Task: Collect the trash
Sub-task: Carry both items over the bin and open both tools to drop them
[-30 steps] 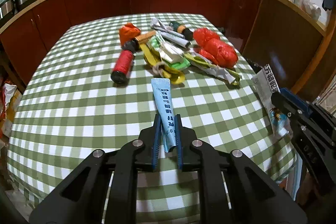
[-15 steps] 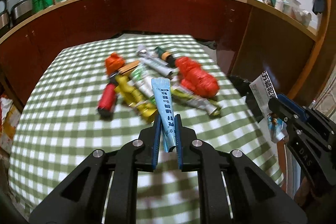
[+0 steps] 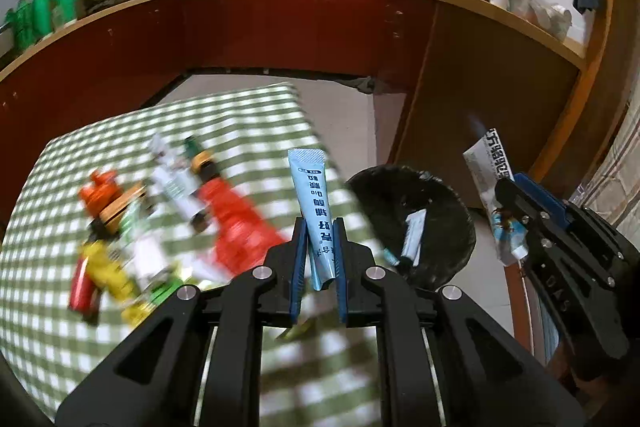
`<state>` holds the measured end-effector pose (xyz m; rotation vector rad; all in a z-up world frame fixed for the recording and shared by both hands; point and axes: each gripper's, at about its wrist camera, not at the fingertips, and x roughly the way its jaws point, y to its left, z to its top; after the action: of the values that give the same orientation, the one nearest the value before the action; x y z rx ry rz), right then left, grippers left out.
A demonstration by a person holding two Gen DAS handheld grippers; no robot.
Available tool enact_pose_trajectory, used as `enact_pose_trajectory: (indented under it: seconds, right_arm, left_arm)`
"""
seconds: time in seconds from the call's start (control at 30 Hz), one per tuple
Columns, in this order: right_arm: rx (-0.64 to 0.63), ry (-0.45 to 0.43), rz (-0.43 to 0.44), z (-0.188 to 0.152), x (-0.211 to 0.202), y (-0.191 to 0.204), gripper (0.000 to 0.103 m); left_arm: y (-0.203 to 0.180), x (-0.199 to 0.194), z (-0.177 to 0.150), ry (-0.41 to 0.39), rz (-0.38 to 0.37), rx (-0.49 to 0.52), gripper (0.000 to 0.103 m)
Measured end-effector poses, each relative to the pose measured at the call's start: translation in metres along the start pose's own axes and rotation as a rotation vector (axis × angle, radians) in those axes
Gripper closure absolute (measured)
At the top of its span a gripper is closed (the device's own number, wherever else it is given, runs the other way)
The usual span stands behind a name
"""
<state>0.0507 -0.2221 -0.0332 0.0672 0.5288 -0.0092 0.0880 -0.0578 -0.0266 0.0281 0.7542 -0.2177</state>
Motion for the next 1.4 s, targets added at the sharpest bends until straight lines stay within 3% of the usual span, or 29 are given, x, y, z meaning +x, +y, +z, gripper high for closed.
enact_pose_trajectory:
  seconds: [0.67,0.83,0.9,0.93,1.17,1.4]
  right_arm:
    - [0.063,0.022,-0.018,0.010,0.057,-0.051,0.087]
    - [0.086,0.023,-0.032,0.011,0.069,-0.060,0.085]
    - [0.104,0.029,-0.040,0.011,0.074,-0.064,0.078]
    - [0.113,0.030,-0.043,0.011,0.075,-0.066,0.076]
    - [0.107,0.024,-0.068,0.010,0.068,-0.068,0.062]
    - [0.109,0.027,-0.086,0.006,0.055,-0.065,0.045]
  left_arm:
    - [-0.058,0.097,0.035,0.091,0.044,0.101,0.090]
    - [-0.062,0.114,0.043,0.133,0.057,0.085,0.082]
    - [-0.063,0.118,0.046,0.141,0.060,0.088,0.066]
    - [-0.063,0.118,0.046,0.141,0.062,0.089,0.063]
    - [-0.064,0.122,0.048,0.145,0.058,0.078,0.056]
    - [-0.053,0.101,0.042,0.134,0.056,0.046,0.047]
